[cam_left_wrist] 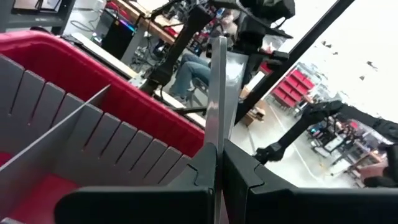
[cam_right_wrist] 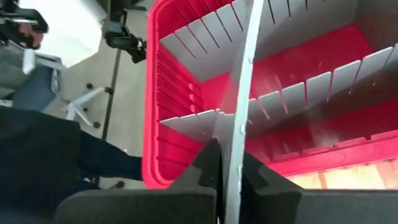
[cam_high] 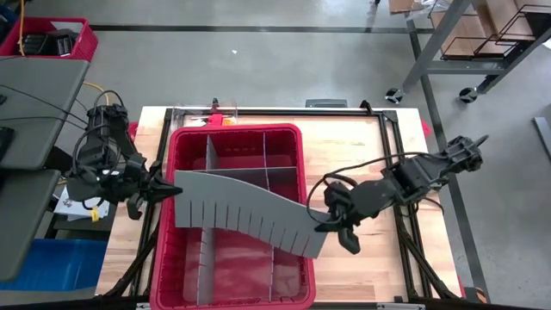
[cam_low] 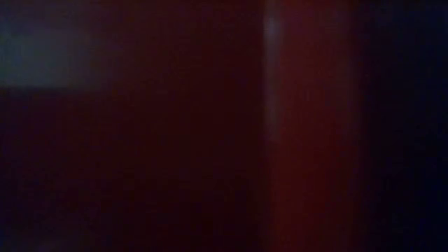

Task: Sort blocks
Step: Assemble the bin divider into the red bin

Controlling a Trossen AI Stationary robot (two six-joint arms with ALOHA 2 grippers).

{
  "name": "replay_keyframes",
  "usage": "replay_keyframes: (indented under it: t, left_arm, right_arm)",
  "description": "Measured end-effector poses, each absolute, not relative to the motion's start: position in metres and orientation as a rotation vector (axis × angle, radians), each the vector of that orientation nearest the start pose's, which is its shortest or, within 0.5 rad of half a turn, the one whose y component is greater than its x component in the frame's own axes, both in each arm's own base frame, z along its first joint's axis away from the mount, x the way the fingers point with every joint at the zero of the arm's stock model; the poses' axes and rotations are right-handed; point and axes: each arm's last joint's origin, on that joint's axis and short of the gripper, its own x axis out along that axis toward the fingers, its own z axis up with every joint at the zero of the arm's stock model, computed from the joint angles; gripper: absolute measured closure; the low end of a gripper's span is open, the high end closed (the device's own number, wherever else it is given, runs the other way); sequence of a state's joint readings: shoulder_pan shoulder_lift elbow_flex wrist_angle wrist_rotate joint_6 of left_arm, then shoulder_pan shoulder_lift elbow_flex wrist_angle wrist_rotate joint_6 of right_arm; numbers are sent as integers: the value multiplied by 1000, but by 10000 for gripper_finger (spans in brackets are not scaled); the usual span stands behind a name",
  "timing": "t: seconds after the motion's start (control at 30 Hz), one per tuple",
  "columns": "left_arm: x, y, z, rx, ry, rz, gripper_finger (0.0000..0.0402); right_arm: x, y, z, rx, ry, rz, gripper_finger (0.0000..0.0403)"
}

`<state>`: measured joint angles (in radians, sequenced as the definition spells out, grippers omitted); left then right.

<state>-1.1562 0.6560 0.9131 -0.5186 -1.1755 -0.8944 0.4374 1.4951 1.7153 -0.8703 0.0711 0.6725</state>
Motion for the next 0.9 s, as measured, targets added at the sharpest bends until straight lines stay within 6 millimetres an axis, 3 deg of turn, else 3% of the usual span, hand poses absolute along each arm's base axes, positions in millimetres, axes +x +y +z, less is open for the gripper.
replay_keyframes:
  t: [0.43, 0.7, 0.9]
  left_arm:
    - [57, -99, 359, -720, 147, -36, 401]
    - [51, -108, 379, -748, 153, -94, 401]
    - [48, -112, 379, -741, 203, -77, 401]
  right_arm:
    - [285, 106, 411, 275, 738, 13, 403]
    - [298, 93, 406, 221, 746, 28, 403]
    - [305, 86, 402, 208, 757, 45, 403]
